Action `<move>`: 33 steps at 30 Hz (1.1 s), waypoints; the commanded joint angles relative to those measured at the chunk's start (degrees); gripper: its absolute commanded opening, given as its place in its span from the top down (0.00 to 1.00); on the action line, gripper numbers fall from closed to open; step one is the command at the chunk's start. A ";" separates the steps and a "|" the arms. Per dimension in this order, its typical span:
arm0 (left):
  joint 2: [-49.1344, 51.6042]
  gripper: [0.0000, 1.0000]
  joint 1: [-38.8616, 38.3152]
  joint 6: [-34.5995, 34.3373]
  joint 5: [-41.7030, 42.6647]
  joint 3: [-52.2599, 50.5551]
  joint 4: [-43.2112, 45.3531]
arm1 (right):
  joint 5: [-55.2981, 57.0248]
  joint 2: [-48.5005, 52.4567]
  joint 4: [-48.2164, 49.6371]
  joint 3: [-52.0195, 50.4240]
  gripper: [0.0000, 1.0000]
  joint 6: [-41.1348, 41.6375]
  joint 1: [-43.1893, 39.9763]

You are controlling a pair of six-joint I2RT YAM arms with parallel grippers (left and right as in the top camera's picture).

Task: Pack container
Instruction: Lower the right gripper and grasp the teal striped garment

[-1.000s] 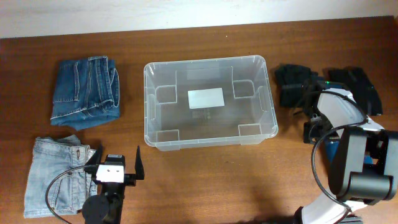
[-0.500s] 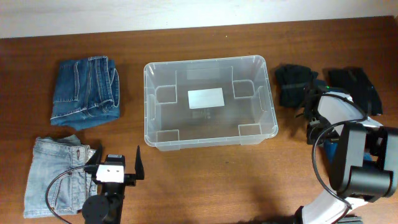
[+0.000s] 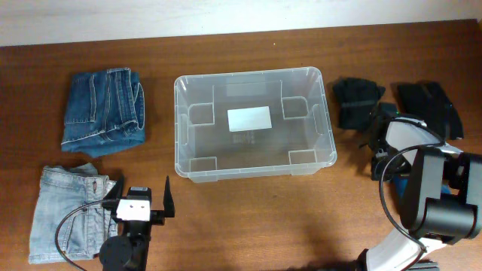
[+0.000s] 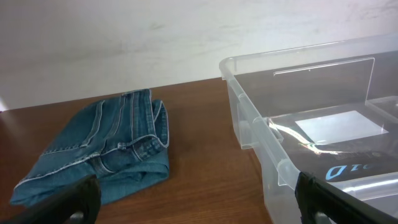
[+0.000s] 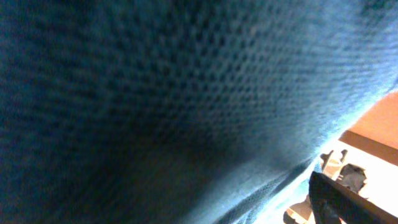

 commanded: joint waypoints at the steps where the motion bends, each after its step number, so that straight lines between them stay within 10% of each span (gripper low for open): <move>1: -0.37 0.01 0.13 0.92 0.61 -0.33 0.15 | 1.92 0.46 1.84 -1.64 0.02 0.09 -1.57; 33: -0.37 0.01 0.13 0.92 0.61 -0.33 0.15 | -8.70 0.87 15.45 -2.62 0.03 1.09 -8.83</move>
